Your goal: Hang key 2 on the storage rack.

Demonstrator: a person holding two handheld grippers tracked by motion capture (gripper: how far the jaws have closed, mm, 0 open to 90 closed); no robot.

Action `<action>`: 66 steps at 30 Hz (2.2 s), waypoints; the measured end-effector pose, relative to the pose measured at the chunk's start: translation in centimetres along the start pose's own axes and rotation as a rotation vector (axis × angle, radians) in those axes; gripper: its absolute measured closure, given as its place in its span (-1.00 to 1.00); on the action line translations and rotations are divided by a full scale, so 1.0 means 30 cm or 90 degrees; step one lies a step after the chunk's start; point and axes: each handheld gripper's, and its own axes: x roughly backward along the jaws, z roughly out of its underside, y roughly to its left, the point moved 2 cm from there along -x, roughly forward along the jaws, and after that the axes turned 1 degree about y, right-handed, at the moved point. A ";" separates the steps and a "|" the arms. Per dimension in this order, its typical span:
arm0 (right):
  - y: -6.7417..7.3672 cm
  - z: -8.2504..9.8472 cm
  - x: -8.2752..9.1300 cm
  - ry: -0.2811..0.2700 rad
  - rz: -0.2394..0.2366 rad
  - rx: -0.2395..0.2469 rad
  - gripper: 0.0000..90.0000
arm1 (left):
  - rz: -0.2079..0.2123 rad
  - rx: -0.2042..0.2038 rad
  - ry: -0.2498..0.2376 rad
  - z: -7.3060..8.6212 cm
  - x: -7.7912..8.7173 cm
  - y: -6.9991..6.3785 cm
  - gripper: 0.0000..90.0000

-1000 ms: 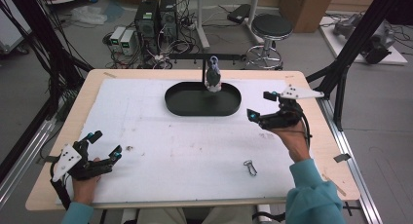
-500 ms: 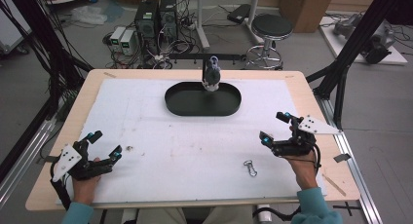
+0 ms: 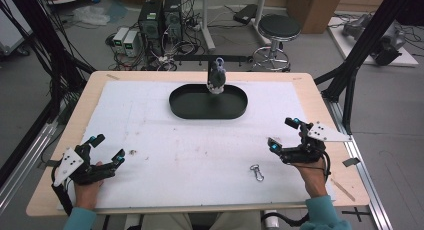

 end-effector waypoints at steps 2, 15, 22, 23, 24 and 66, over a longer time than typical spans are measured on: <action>-0.005 0.000 0.004 0.000 0.002 -0.001 -0.98 | 0.000 0.000 -0.001 0.000 0.000 -0.001 -0.74; 0.001 -0.035 0.006 0.047 -0.050 0.040 -0.98 | 0.000 0.000 0.000 0.000 0.000 -0.001 -0.74; 0.022 -0.053 -0.017 0.123 -0.128 0.096 -0.98 | 0.000 0.000 -0.002 0.000 -0.001 -0.002 -0.74; 0.023 -0.054 -0.021 0.134 -0.136 0.107 -0.98 | 0.000 0.000 -0.002 0.000 -0.001 -0.002 -0.74; 0.026 -0.054 -0.025 0.145 -0.145 0.114 -0.98 | 0.000 0.000 -0.001 0.000 0.000 -0.001 -0.74; 0.061 0.091 -0.177 0.498 -0.344 0.254 -0.36 | -0.001 0.003 -0.001 0.000 -0.001 0.000 -0.74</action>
